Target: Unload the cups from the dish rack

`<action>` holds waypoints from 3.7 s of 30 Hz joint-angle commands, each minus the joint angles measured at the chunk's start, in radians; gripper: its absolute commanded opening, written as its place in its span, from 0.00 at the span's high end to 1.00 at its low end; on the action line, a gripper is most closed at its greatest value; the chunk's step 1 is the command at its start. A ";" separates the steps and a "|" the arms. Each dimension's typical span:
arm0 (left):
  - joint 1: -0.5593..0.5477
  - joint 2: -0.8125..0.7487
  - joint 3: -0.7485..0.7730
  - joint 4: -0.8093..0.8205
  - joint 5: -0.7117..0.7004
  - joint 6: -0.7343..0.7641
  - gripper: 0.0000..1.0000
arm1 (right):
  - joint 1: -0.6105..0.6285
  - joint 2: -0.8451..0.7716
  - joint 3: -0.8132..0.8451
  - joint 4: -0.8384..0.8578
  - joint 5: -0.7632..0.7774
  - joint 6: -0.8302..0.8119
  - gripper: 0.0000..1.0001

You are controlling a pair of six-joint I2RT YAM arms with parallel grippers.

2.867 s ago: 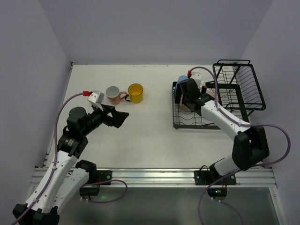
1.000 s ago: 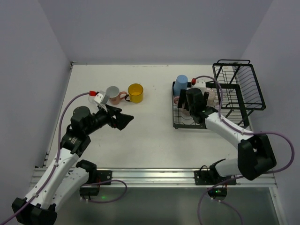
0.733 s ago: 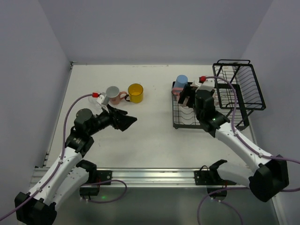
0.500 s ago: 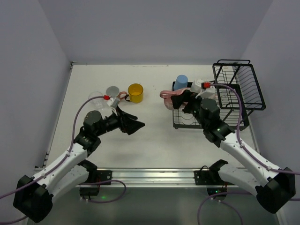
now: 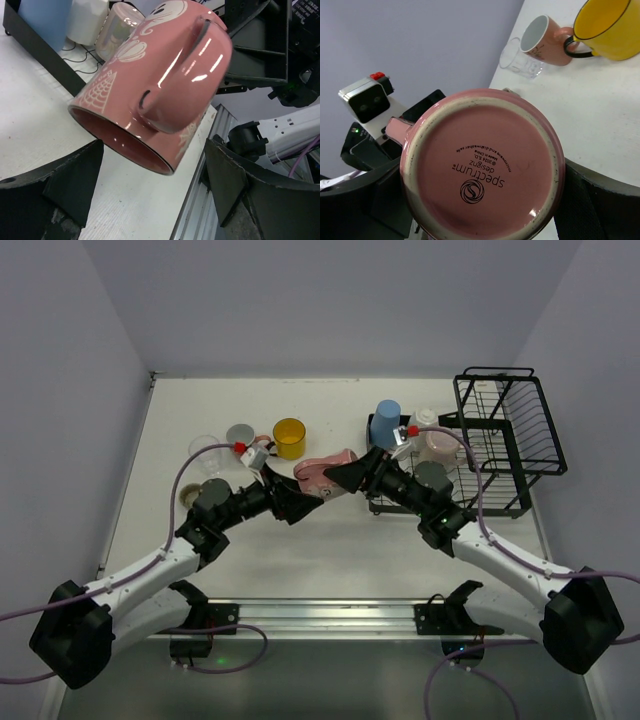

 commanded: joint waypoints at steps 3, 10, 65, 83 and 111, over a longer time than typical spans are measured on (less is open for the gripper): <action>-0.014 0.014 -0.019 0.169 -0.039 -0.004 0.19 | 0.013 0.047 0.006 0.317 -0.098 0.141 0.62; -0.034 0.014 -0.034 0.275 -0.062 -0.047 0.58 | 0.021 0.137 -0.010 0.478 -0.164 0.246 0.61; 0.254 0.363 0.593 -1.216 -0.618 0.358 1.00 | 0.035 -0.097 0.148 -0.430 0.026 -0.391 0.01; 0.267 0.339 0.567 -1.176 -0.735 0.367 0.31 | 0.036 -0.044 0.287 -0.646 0.161 -0.497 0.01; 0.224 -0.408 0.254 -0.742 -0.099 0.364 0.12 | -0.162 0.606 0.917 -0.864 0.765 -0.635 0.01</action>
